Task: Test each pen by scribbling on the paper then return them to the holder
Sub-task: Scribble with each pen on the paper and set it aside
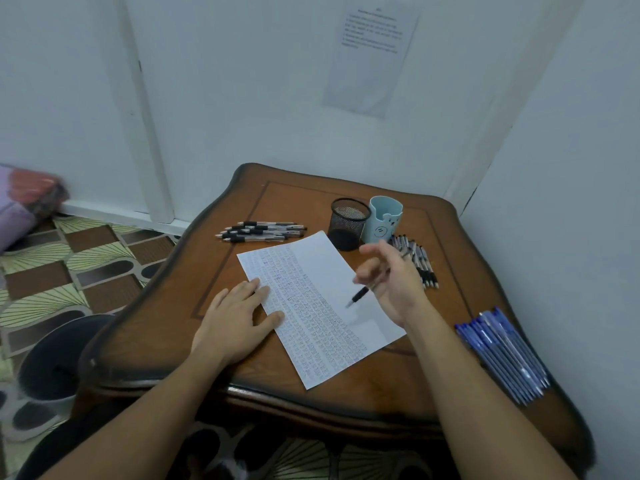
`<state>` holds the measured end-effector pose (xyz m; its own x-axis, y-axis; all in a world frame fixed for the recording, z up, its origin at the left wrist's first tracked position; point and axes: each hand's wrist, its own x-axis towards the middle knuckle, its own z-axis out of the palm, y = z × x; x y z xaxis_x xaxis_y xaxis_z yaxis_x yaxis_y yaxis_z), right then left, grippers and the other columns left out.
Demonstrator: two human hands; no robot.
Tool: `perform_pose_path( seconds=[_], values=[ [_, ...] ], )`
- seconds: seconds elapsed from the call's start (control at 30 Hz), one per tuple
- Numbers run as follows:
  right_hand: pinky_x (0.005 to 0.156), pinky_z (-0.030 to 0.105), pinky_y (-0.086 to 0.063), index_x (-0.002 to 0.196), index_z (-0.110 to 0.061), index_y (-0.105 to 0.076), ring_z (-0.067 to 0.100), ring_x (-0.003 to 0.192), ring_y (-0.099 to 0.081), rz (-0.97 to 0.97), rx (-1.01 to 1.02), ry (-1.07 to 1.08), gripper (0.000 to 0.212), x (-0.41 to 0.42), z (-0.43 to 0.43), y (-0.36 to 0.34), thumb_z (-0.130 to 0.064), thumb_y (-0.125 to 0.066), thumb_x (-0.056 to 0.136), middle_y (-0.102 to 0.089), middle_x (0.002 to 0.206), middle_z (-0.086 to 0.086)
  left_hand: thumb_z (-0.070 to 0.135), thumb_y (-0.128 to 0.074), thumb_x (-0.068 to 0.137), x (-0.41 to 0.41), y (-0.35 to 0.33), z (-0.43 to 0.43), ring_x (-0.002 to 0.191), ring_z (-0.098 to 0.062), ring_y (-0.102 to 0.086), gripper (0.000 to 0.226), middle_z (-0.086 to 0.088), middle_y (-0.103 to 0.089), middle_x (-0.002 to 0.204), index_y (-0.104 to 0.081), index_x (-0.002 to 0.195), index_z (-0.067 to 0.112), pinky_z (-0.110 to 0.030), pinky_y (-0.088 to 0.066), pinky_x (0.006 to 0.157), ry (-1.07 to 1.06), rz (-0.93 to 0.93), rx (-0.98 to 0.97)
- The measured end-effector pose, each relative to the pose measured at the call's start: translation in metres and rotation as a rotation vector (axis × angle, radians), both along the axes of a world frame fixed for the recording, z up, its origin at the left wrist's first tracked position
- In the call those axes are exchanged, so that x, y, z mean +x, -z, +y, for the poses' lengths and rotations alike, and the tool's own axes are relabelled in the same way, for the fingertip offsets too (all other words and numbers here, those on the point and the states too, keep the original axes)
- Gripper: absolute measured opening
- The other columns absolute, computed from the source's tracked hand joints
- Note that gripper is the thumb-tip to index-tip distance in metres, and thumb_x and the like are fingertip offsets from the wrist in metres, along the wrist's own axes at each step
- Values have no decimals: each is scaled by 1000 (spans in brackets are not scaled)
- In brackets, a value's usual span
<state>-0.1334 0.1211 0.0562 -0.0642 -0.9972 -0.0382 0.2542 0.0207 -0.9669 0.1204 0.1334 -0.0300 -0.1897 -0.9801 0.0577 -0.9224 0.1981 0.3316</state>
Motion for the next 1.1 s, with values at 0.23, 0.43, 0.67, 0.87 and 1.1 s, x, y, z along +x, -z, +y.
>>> perform_pose_path(
  seconds=[0.23,0.43,0.67,0.87,1.1],
  values=[
    [54,29,-50,100,-1,-67,26,72,-70,166,80,-6,52,-26,21,34,-46,-42,98,-73,80,15,100,-11,55,0,0,-1,147,-7,-7,119,9,-11,162,-21,152,31,-35,0,119,7,-23,34],
    [46,24,-34,80,-8,-53,18,50,-45,359,12,-20,31,-37,37,62,-36,-57,94,-62,60,7,95,-20,59,0,0,-1,147,-7,-7,113,10,-12,161,-22,152,32,-35,0,119,2,-19,41],
    [54,24,-49,63,-10,-52,14,51,-60,485,-38,-52,32,-39,39,72,-8,-76,85,-62,54,3,96,-22,59,0,0,-1,147,-7,-9,112,10,-14,161,-25,152,32,-36,-2,120,3,6,37],
    [58,34,-45,48,-20,-41,16,49,-64,625,-87,54,49,-35,41,83,1,-70,82,-44,47,-1,88,-41,70,0,0,-2,147,-7,-10,100,10,-16,160,-28,151,31,-35,-2,120,-3,7,27],
    [53,29,-41,49,-16,-38,10,43,-50,629,-115,22,44,-36,42,86,7,-65,76,-38,47,-2,96,-25,57,0,3,-2,146,-6,-11,113,11,-17,160,-28,150,33,-35,-3,120,-7,6,30]
  ],
)
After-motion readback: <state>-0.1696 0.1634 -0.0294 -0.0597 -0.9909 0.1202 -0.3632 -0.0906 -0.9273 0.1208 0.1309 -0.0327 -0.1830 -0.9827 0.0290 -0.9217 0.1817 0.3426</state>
